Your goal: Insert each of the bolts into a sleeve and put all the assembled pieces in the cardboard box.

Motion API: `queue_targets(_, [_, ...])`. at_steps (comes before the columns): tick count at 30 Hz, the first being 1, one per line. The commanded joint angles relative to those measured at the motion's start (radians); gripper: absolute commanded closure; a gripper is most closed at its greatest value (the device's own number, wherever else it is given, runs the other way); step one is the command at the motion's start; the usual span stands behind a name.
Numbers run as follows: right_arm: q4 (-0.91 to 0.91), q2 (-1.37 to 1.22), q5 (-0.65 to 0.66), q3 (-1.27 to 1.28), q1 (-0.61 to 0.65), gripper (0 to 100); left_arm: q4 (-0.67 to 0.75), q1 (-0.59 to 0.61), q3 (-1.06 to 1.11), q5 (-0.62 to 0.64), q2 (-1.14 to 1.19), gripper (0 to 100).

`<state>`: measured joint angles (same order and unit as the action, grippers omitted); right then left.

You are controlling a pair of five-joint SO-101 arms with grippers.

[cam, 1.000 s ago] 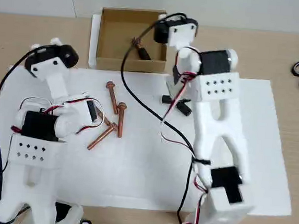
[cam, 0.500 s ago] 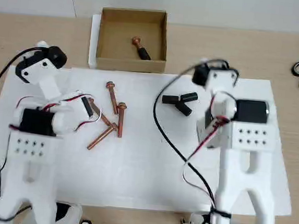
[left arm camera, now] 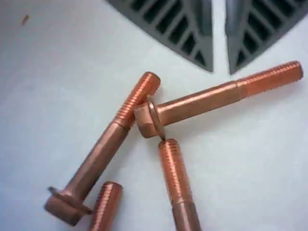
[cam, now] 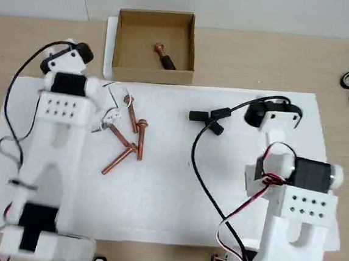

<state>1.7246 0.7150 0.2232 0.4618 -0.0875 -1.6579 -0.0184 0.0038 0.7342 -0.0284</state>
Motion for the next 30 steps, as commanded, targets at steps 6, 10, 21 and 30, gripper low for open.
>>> queue_targets(6, [0.002,0.031,0.011,-0.002,-0.018,99.5,-0.06,0.002,-0.268,0.032,0.256,99])
queue_targets(10, [0.002,0.031,0.011,-0.002,-0.018,99.5,-0.058,0.002,-0.357,0.032,0.348,99])
queue_targets(21, [0.001,0.03,0.011,-0.002,-0.018,99.5,-0.063,0.002,-0.561,0.032,0.546,99])
queue_targets(30, [-0.001,0.024,0.014,0.002,-0.018,99.5,-0.06,0.003,-0.578,0.032,0.549,83])
